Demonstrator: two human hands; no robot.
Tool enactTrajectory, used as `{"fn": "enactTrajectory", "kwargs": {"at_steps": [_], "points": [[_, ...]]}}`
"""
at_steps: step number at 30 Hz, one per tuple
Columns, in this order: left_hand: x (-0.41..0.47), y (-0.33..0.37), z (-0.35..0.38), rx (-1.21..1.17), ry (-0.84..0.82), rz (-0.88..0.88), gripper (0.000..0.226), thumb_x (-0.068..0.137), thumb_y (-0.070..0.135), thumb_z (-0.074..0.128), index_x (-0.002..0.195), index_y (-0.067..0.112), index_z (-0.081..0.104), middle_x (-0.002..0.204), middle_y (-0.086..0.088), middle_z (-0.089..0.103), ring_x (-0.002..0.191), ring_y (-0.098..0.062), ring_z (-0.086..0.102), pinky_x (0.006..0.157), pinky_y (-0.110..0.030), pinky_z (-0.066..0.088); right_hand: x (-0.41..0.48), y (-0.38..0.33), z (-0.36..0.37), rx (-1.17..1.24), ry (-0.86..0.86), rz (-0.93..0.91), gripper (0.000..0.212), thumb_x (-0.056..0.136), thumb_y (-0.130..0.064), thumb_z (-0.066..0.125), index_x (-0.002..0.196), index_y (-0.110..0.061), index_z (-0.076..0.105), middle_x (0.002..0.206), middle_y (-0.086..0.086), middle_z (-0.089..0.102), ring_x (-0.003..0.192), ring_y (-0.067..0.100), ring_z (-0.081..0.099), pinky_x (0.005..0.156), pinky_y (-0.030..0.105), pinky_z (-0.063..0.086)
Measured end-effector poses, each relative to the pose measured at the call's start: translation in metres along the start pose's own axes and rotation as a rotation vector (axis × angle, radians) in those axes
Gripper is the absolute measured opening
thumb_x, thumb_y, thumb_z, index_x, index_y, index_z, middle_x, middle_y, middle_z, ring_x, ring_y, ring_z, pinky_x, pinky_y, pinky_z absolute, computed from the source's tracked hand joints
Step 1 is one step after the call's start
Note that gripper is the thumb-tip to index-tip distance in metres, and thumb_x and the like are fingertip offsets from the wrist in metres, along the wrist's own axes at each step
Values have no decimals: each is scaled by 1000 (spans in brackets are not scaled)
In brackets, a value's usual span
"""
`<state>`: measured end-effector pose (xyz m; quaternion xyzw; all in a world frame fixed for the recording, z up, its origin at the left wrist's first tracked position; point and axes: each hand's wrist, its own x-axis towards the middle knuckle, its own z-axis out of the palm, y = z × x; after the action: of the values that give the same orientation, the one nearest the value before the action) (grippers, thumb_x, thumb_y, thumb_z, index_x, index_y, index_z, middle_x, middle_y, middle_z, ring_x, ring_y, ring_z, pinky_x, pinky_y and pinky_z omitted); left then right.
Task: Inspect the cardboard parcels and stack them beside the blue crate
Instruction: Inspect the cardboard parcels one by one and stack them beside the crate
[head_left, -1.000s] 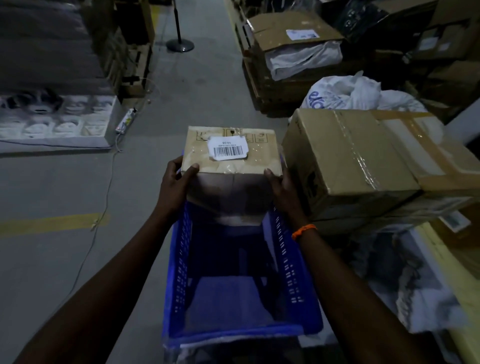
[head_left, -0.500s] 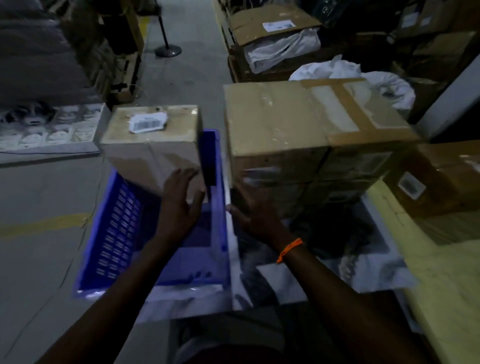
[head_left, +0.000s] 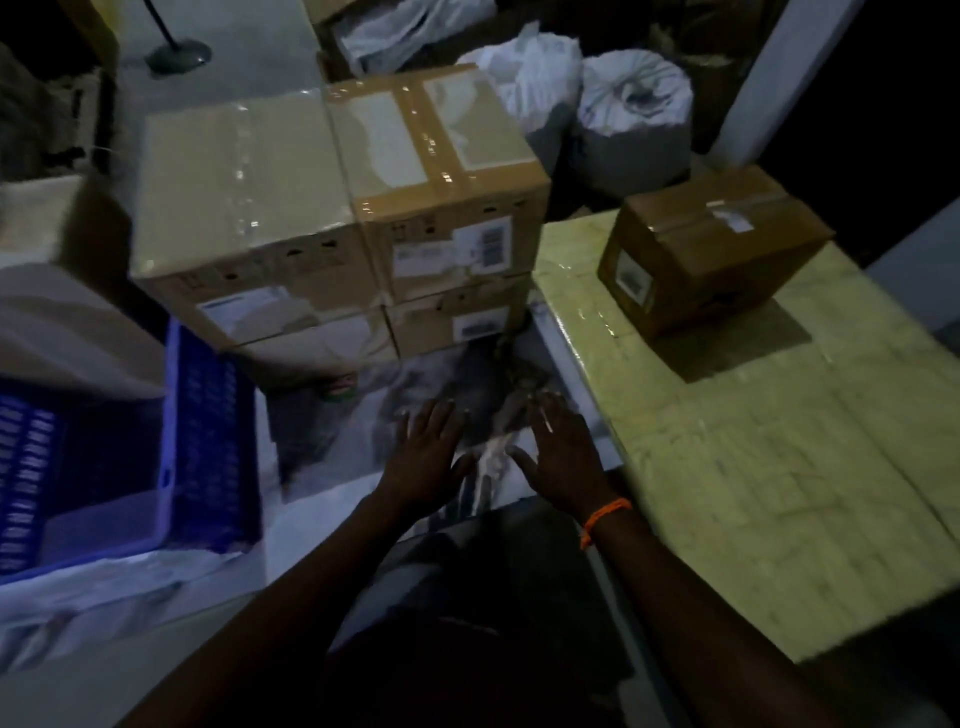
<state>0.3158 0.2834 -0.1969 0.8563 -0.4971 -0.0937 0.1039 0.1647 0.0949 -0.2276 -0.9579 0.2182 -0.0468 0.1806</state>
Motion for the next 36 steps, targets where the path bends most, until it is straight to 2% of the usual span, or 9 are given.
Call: {"fn": "enactTrajectory", "kwargs": {"at_steps": [2,5,10,13,17,23,27,31,36], "points": [[20,18,11,4,-45,28,66,98,56,36,147,13,51,152,-15,49,143,-42,41,108,-63,37,-2,29,0,-13,-27,74,83,102,-67,30,152,-3,45,158,23,41,145,42,42,110,62,43],[67,46,25,15,-76,92,63,97,52,40,146,15,52,148,-14,54,136,-42,49,106,-63,39,6,71,-12,-33,-17,145,84,101,-69,20,157,-9,40,161,20,39,148,40,39,111,63,39],[186,99,43,11,-106,236,60,98,53,41,146,18,51,151,-10,51,141,-35,46,108,-60,42,61,160,-58,-146,64,259,73,94,-45,46,156,-8,38,159,22,40,147,40,39,106,63,46],[266,132,46,-109,-112,238,64,102,56,35,151,17,46,157,-11,44,145,-35,38,110,-59,40,107,205,-92,-212,124,285,74,90,-30,61,156,-5,38,162,23,34,150,43,32,112,65,38],[348,164,46,-281,21,191,63,102,49,43,150,9,45,157,-17,42,145,-38,39,114,-50,38,173,258,-119,-296,233,272,71,93,-21,58,158,-6,34,165,21,31,152,44,28,116,67,29],[452,184,31,-541,231,14,63,101,38,59,151,5,39,159,-19,33,147,-33,32,116,-29,25,195,297,-122,-321,164,339,61,100,-48,50,155,-25,40,165,19,32,151,46,28,114,69,29],[528,183,29,-514,81,-82,88,94,54,56,156,-1,28,163,-26,22,151,-41,22,121,-46,24,162,316,-131,-90,252,471,52,103,-55,47,152,-37,47,169,15,21,155,42,17,117,65,26],[559,177,37,-482,-31,-37,100,81,69,44,150,-2,38,153,-28,38,146,-40,29,116,-50,31,155,320,-134,270,243,523,48,104,-57,47,148,-37,53,171,13,15,156,36,14,117,61,32],[571,162,35,-609,-63,-113,106,72,62,69,151,1,35,144,-22,42,140,-33,33,111,-49,39,173,316,-138,370,274,524,46,102,-55,50,140,-32,63,171,9,17,156,34,16,123,49,28]]}}
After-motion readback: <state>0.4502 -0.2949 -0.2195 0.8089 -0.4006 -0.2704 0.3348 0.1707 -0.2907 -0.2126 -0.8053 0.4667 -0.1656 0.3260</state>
